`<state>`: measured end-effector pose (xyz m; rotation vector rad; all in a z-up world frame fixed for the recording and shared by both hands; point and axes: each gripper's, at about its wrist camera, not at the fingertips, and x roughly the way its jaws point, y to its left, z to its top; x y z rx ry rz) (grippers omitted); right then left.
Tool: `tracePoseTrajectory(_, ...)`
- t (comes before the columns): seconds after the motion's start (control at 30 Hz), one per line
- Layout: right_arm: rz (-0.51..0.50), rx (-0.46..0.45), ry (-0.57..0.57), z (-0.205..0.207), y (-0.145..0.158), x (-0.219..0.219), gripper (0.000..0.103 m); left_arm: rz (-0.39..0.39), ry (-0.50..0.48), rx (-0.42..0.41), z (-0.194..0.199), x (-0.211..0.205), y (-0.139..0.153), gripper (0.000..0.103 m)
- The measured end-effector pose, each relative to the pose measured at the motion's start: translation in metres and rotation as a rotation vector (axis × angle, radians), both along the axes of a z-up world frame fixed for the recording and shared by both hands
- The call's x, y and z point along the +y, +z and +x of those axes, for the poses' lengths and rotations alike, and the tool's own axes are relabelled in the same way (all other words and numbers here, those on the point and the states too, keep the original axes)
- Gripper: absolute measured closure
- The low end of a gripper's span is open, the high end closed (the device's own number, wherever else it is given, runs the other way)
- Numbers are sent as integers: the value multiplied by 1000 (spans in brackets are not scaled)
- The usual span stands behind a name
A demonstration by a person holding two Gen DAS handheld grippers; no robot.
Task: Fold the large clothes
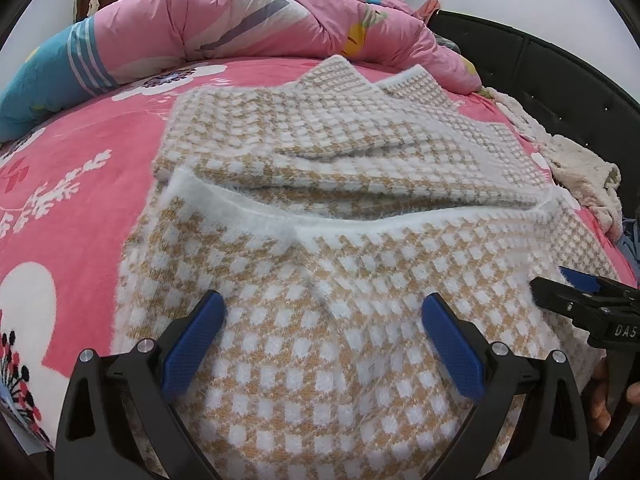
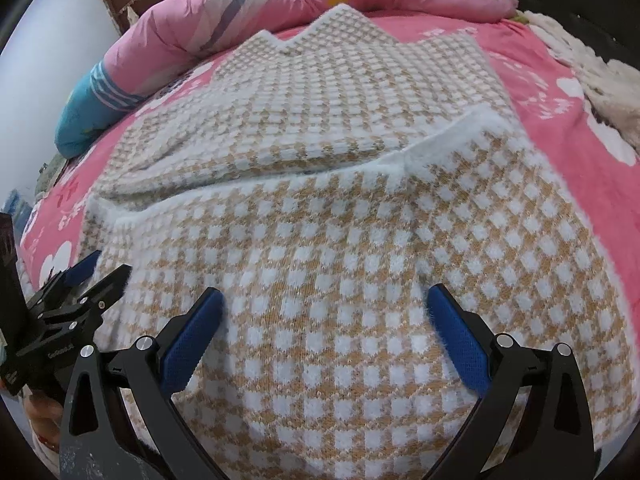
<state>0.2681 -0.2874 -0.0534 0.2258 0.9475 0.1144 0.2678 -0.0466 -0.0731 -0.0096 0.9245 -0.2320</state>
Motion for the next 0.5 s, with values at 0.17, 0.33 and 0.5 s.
tracePoseTrajectory(0.17,1,6,-9,2,1,2,7,-1,-1,-1,-1,3,-1,6)
tracePoseTrajectory(0.33,-4,18,-9,8,0,3,7,-5,1,0,-1,0,-1,6)
tracePoseTrajectory(0.5,-10,35,-8,12,0,4,7,-11,-2,0,0,-1,-1,6)
